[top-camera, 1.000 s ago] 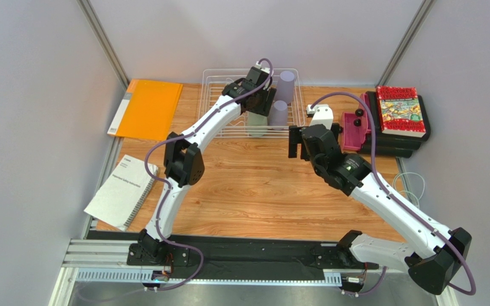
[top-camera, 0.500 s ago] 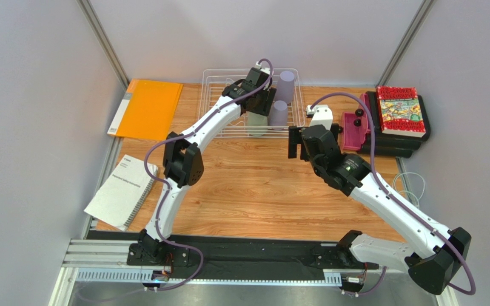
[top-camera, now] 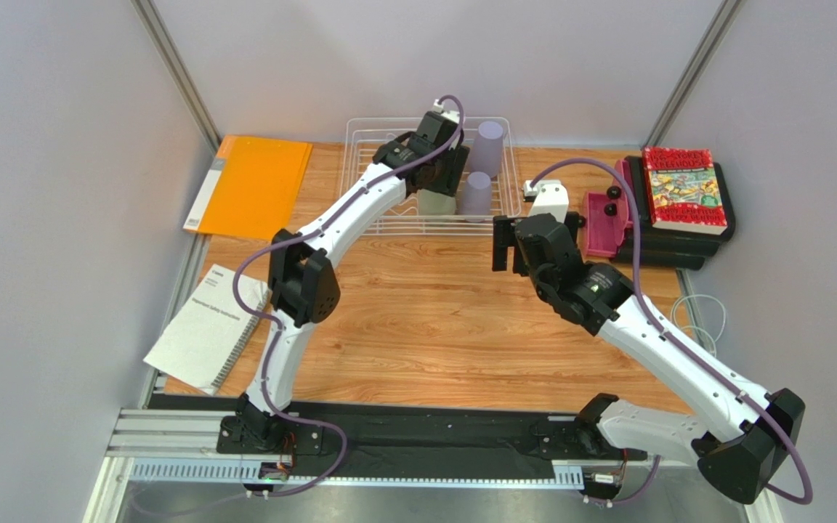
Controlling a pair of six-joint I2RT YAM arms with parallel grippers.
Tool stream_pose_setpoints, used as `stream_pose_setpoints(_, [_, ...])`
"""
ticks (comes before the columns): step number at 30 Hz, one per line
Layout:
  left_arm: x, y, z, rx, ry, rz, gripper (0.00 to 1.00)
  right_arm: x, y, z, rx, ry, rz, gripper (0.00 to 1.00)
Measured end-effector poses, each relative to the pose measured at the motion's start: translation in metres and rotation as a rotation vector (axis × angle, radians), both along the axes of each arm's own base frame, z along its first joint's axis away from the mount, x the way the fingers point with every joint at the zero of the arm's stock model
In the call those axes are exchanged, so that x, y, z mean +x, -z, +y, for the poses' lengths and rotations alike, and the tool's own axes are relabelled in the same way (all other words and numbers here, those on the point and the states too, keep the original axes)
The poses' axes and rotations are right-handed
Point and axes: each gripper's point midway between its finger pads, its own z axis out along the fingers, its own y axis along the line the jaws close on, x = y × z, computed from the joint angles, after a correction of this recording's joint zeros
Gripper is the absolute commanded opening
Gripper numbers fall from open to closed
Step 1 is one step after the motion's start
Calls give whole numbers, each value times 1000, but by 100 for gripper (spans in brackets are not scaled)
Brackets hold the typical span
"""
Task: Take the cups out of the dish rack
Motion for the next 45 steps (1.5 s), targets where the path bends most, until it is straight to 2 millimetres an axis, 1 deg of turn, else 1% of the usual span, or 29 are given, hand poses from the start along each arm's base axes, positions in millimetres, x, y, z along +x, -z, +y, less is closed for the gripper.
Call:
stream_pose_setpoints(1, [-1, -5, 2, 0, -3, -6, 0, 0, 0, 0, 1, 0, -1, 91])
stream_pose_setpoints(5, [-7, -47, 11, -23, -22, -66, 0, -1, -4, -1, 8, 0, -9, 91])
stream_pose_setpoints(7, [-13, -75, 18, -45, -32, -107, 0, -1, -9, -1, 17, 0, -19, 91])
stream_pose_setpoints(10, [-23, -122, 30, -90, -46, -178, 0, -2, -19, -2, 35, 0, -40, 91])
stream_pose_setpoints(14, [-46, -177, 46, -160, -53, -258, 0, -4, -33, -3, 59, 1, -69, 91])
stream_pose_setpoints(17, [-65, -199, 58, -201, -54, -282, 0, -4, -45, -3, 80, 0, -92, 92])
stream_pose_setpoints(19, [-81, -202, 64, -225, -49, -271, 0, -4, -52, -2, 97, -7, -103, 93])
stream_pose_setpoints(21, [-97, -199, 69, -253, -36, -249, 0, -6, -56, 2, 123, -22, -111, 93])
stream_pose_setpoints(25, [-140, -183, 79, -332, -4, -178, 0, -10, -66, 15, 214, -78, -121, 94])
stream_pose_setpoints(28, [-174, -176, 87, -415, 19, -151, 0, -14, -76, 28, 319, -131, -143, 93])
stream_pose_setpoints(31, [-210, -179, 100, -515, 43, -156, 0, -18, -84, 39, 438, -178, -157, 93])
stream_pose_setpoints(33, [-233, -188, 109, -598, 66, -187, 0, -22, -86, 48, 532, -219, -161, 91])
stream_pose_setpoints(35, [-250, -196, 115, -678, 88, -220, 0, -26, -85, 59, 628, -266, -161, 90])
stream_pose_setpoints(37, [-265, -196, 121, -768, 107, -235, 0, -34, -80, 72, 718, -331, -147, 90])
stream_pose_setpoints(39, [-273, -193, 123, -848, 117, -241, 0, -41, -75, 85, 803, -388, -121, 89])
stream_pose_setpoints(42, [-279, -180, 119, -947, 136, -211, 0, -52, -72, 103, 932, -469, -85, 89])
stream_pose_setpoints(43, [-280, -173, 116, -968, 138, -189, 0, -55, -73, 107, 965, -493, -76, 89])
stream_pose_setpoints(45, [-281, -158, 111, -1000, 142, -149, 0, -62, -81, 113, 1034, -541, -74, 88])
